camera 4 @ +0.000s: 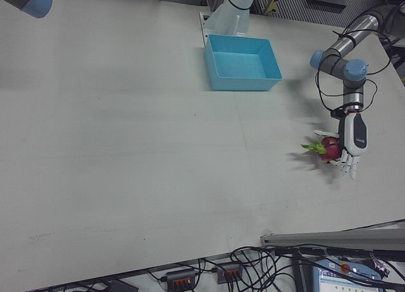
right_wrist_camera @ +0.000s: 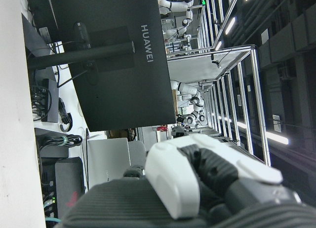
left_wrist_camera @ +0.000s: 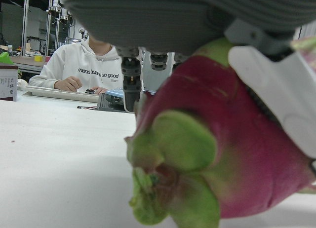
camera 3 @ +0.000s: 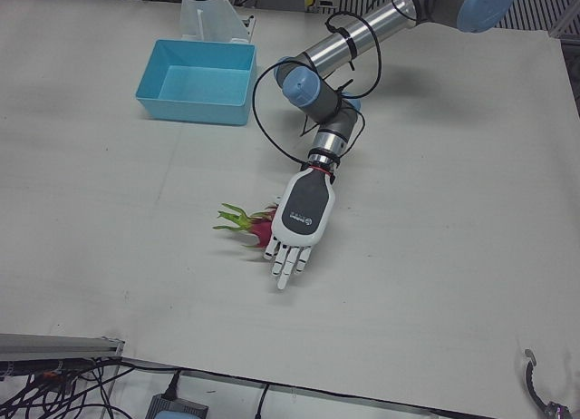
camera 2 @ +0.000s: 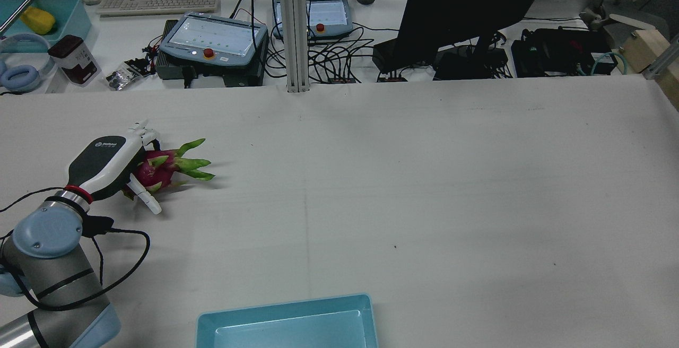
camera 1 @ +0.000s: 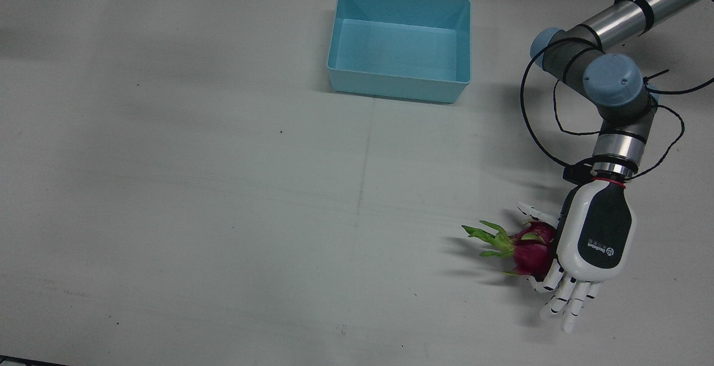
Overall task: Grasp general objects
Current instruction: 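Close the left hand's fingers around the dragon fruit, then lift the held dragon fruit off the table with the left hand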
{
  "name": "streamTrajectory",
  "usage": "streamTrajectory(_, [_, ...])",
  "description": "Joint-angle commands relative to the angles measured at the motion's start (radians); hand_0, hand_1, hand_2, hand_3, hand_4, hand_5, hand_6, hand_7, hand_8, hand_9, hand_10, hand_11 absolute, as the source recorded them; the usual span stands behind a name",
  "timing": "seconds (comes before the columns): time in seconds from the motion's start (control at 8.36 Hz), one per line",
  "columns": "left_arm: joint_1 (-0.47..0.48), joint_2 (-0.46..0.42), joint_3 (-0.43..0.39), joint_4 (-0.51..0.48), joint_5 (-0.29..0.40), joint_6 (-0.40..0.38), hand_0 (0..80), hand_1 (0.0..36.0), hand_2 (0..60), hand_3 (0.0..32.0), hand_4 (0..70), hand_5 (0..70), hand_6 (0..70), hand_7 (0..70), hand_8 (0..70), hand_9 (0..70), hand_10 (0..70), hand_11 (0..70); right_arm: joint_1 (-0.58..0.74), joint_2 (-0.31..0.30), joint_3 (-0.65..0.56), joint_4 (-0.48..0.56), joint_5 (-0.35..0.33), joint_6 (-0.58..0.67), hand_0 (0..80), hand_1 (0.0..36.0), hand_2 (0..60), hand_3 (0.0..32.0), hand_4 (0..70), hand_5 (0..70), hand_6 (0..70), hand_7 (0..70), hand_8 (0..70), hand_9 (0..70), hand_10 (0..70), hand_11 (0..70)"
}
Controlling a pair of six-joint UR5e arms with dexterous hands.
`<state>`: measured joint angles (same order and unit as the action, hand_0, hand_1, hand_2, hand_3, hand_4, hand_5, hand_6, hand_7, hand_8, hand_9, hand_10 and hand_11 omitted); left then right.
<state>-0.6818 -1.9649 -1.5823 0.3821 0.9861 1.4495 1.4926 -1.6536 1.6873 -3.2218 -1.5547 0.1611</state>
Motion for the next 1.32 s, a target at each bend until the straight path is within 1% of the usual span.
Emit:
streamTrajectory(0.0, [-0.012,0.015,-0.101,0.012,-0.026,-0.006,19.9,36.0,60.0,0.0,3.5,70.0,12.7,16.4,3.3,2.1,18.0,28.2,0.0,0.0,0.0,0.0,-0.001,0.0,0.0,0.0,0.0,0.0,0.0,0.0,0.0,0.0,0.0,0.0,0.0,0.0])
streamTrajectory(0.24, [-0.042,0.053,-0.284,0.093,-0.024,-0.009,16.9,36.0,60.0,0.0,1.2,70.0,12.0,15.3,3.1,1.6,24.4,37.5,0.0,0.0,0.0,0.0,-0.001,0.0,0.0,0.0,0.0,0.0,0.0,0.0,0.0,0.0,0.0,0.0,0.0,0.0])
streamTrajectory(0.36, [-0.073,0.057,-0.347,0.116,-0.015,-0.032,16.2,36.0,60.0,0.0,0.6,70.0,11.2,13.8,2.6,1.3,24.6,37.9,0.0,0.0,0.002,-0.001,-0.001,0.0,0.0,0.0,0.0,0.0,0.0,0.0,0.0,0.0,0.0,0.0,0.0,0.0])
streamTrajectory(0.48, [-0.084,0.055,-0.363,0.115,0.043,-0.114,14.7,36.0,60.0,0.0,0.1,70.0,10.8,12.9,2.4,1.1,25.2,38.8,0.0,0.0,0.002,-0.001,-0.001,0.0,0.0,0.0,0.0,0.0,0.0,0.0,0.0,0.0,0.0,0.0,0.0,0.0])
streamTrajectory(0.6, [-0.126,0.055,-0.363,0.06,0.151,-0.192,10.6,36.0,60.0,0.0,0.1,70.0,10.5,12.0,2.6,1.0,26.6,40.6,0.0,0.0,0.002,-0.001,-0.001,0.0,0.0,0.0,0.0,0.0,0.0,0.0,0.0,0.0,0.0,0.0,0.0,0.0])
streamTrajectory(0.72, [-0.183,0.055,-0.364,-0.022,0.26,-0.252,6.7,36.0,60.0,0.0,0.0,70.0,9.5,9.4,2.2,0.4,27.3,41.3,0.0,0.0,0.002,-0.001,-0.001,0.0,0.0,0.0,0.0,0.0,0.0,0.0,0.0,0.0,0.0,0.0,0.0,0.0])
streamTrajectory(0.84, [-0.192,0.048,-0.364,-0.078,0.355,-0.341,6.9,36.0,60.0,0.0,0.0,70.0,9.3,9.3,2.2,0.5,27.7,41.9,0.0,0.0,0.002,-0.001,-0.001,0.0,0.0,0.0,0.0,0.0,0.0,0.0,0.0,0.0,0.0,0.0,0.0,0.0])
streamTrajectory(0.96, [-0.188,0.043,-0.37,-0.081,0.429,-0.397,12.5,36.0,60.0,0.0,1.3,70.0,11.2,13.9,3.0,1.8,28.1,42.4,0.0,0.0,0.002,-0.001,-0.001,0.0,0.0,0.0,0.0,0.0,0.0,0.0,0.0,0.0,0.0,0.0,0.0,0.0])
streamTrajectory(1.08, [-0.188,0.029,-0.386,-0.086,0.489,-0.4,17.7,36.0,60.0,0.0,2.5,70.0,12.8,17.2,3.6,2.9,28.6,43.1,0.0,0.0,0.002,0.0,-0.001,0.0,0.0,0.0,0.0,0.0,0.0,0.0,0.0,0.0,0.0,0.0,0.0,0.0])
streamTrajectory(1.2, [-0.168,0.0,-0.39,-0.085,0.544,-0.402,24.5,36.0,60.0,0.0,5.4,70.0,16.0,23.6,5.4,5.9,28.6,43.2,0.0,0.0,0.002,0.0,-0.001,0.0,0.0,0.0,0.0,0.0,0.0,0.0,0.0,0.0,0.0,0.0,0.0,0.0])
